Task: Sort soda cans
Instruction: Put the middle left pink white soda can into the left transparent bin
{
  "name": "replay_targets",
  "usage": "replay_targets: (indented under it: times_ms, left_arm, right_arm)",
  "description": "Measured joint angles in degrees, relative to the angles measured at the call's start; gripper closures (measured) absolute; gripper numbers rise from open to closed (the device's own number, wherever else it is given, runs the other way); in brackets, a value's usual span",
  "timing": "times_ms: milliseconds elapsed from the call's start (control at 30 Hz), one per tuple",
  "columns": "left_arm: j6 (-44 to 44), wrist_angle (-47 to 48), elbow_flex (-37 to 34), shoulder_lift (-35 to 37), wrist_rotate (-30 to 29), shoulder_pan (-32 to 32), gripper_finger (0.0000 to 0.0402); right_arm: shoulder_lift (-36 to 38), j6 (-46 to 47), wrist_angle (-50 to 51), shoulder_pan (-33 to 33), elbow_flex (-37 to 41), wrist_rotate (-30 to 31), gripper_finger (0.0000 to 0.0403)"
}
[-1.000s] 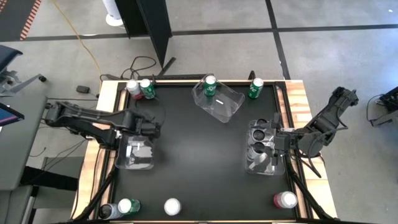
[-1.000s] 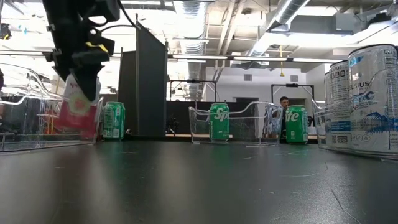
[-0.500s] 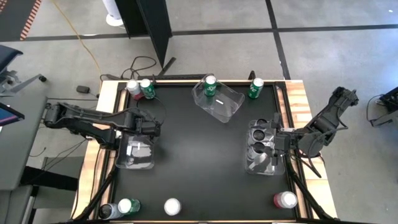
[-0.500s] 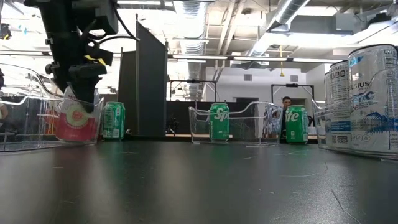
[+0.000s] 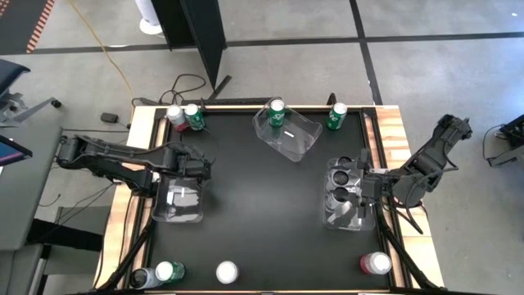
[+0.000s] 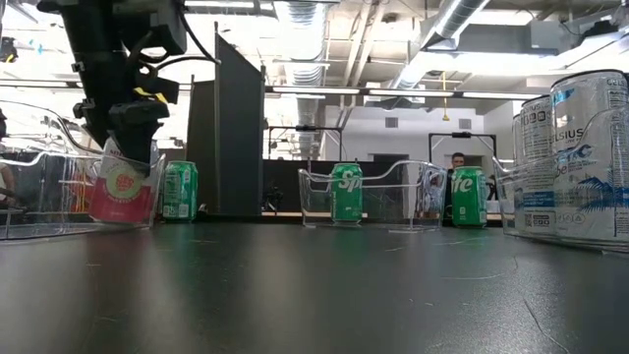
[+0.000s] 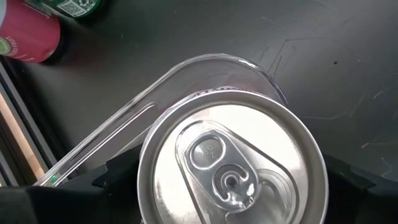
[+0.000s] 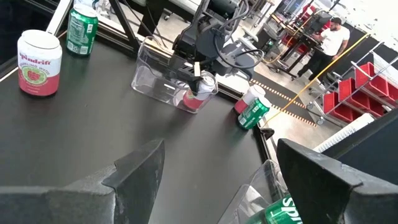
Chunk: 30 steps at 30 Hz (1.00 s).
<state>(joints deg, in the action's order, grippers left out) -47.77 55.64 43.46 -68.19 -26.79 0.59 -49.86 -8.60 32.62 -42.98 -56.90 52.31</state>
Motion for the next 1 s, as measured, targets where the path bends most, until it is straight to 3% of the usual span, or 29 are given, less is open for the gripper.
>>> replay_targets:
  times_ms: [433,1000]
  left_arm:
    - [-0.7,0.3,-0.4,7.1,0.9,-1.2,0.0075]
    - [-2.5,0.4,-1.4,7.1,-0.3,-1.2,0.0072]
  right_arm:
    - [0.0,0.0,0.0,0.0,0.0,0.0,0.0074]
    - [0.0,0.2,0.1,0.0,0.0,-0.2,0.0074]
